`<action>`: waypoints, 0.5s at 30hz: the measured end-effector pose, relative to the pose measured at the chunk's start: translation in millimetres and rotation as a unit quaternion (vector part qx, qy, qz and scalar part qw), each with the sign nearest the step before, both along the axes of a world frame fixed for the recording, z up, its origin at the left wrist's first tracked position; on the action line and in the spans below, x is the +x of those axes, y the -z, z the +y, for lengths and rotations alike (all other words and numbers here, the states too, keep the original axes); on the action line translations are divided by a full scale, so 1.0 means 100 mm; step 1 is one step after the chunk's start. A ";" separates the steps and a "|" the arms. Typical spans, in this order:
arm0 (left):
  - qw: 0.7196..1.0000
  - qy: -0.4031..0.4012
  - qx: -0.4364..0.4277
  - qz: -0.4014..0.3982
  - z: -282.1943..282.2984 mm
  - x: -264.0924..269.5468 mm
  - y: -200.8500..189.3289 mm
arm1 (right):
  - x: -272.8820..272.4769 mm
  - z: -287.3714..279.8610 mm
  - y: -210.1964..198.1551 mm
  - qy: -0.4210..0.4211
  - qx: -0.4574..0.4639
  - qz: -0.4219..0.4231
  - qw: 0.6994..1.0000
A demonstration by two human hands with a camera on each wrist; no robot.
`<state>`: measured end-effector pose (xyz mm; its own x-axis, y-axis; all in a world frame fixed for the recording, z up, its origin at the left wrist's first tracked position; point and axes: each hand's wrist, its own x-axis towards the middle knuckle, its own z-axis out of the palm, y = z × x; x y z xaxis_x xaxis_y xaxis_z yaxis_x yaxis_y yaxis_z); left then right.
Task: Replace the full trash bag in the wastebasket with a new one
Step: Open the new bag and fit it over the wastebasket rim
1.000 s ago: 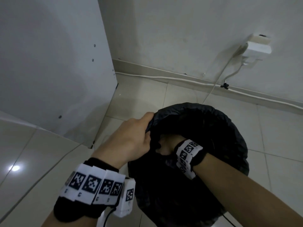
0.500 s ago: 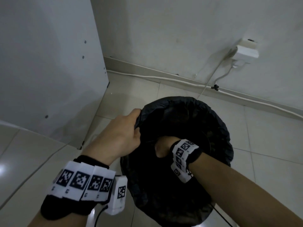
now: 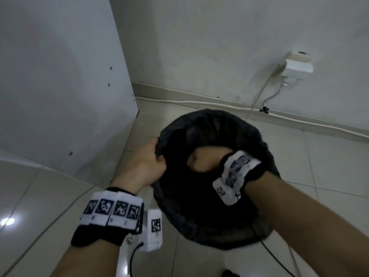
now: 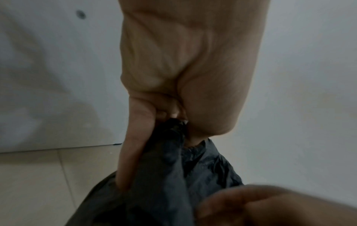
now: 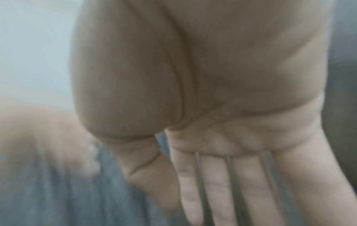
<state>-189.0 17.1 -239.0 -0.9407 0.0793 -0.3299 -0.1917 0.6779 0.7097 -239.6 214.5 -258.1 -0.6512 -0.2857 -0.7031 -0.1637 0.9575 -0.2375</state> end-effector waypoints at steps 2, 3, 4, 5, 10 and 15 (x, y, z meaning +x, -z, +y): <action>0.997 -0.074 0.021 -0.024 -0.13 -0.11 0.08 | -0.19 0.06 -0.58 0.019 -0.075 0.077 0.994; 0.991 -0.116 0.053 -0.036 -0.18 -0.15 0.09 | -0.25 0.11 -0.85 0.042 -0.105 0.116 0.987; 0.983 -0.155 0.085 -0.043 -0.22 -0.19 0.09 | -0.27 0.19 -1.07 0.077 -0.137 0.150 0.976; 0.976 -0.186 0.108 -0.045 -0.26 -0.22 0.09 | -0.28 0.31 -1.25 0.125 -0.176 0.182 0.959; 0.930 -0.299 0.203 -0.072 -0.31 -0.34 0.16 | 0.02 0.82 -1.33 0.402 -0.353 0.268 0.801; 0.902 -0.322 0.279 -0.067 -0.25 -0.42 0.31 | 0.68 0.64 -0.30 0.608 -0.363 0.124 0.695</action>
<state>-231.2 -8.0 -270.2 -0.8056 -0.2810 -0.5215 -0.5274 -0.0606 0.8474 -171.6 278.9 -228.3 -0.7974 0.3611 -0.4835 0.5390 0.0656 -0.8398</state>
